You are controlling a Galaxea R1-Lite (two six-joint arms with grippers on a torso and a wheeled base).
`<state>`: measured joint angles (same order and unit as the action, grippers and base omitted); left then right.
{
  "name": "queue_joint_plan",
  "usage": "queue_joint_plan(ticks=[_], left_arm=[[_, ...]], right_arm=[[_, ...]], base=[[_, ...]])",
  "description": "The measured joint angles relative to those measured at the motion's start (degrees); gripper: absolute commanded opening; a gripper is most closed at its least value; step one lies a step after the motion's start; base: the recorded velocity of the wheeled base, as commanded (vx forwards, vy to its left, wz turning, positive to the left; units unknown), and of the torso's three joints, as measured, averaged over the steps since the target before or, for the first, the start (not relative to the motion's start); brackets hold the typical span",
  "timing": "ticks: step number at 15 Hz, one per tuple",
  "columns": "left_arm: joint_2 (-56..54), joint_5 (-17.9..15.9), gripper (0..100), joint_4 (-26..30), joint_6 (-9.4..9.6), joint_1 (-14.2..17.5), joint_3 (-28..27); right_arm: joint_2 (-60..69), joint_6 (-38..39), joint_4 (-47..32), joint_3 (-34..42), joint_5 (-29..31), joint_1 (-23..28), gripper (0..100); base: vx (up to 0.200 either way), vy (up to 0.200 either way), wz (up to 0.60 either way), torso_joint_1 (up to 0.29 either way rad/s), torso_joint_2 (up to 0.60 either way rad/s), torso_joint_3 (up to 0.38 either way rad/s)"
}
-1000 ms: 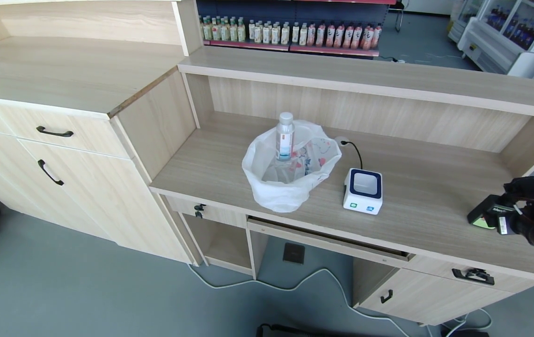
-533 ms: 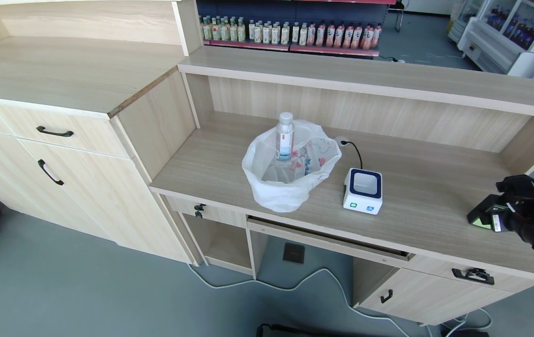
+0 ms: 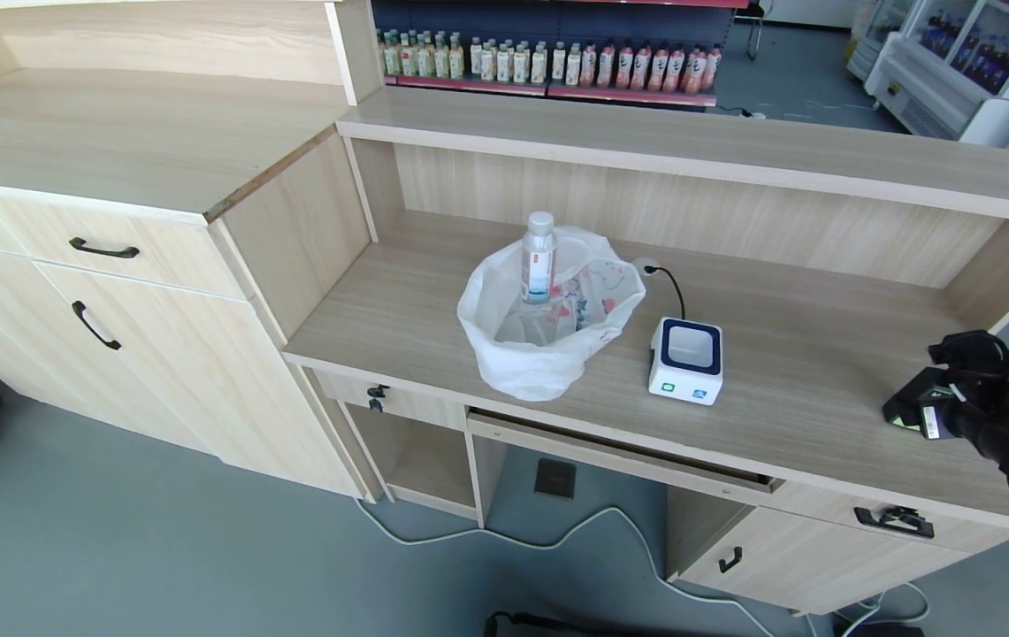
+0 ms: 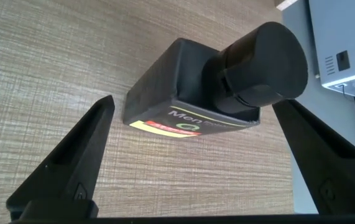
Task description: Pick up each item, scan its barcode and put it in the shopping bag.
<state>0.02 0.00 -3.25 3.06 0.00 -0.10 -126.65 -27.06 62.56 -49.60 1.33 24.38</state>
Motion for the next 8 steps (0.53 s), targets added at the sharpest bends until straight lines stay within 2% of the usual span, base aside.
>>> queue_joint_plan(ticks=[4, 8], left_arm=[[0.0, 0.0, 100, 0.0, 0.02, 0.0, 0.0], [0.0, 0.0, 100, 0.0, 0.02, 0.0, 0.0]], right_arm=[[4.6, -4.5, -0.4, 4.4, 0.1, 1.2, 100], [6.1, -7.8, -0.2, 4.4, 0.2, 3.7, 100]], base=[[0.000, 0.000, 0.00, 0.000, 0.00, 0.000], [0.000, 0.000, 0.00, 0.000, 0.00, 0.000]])
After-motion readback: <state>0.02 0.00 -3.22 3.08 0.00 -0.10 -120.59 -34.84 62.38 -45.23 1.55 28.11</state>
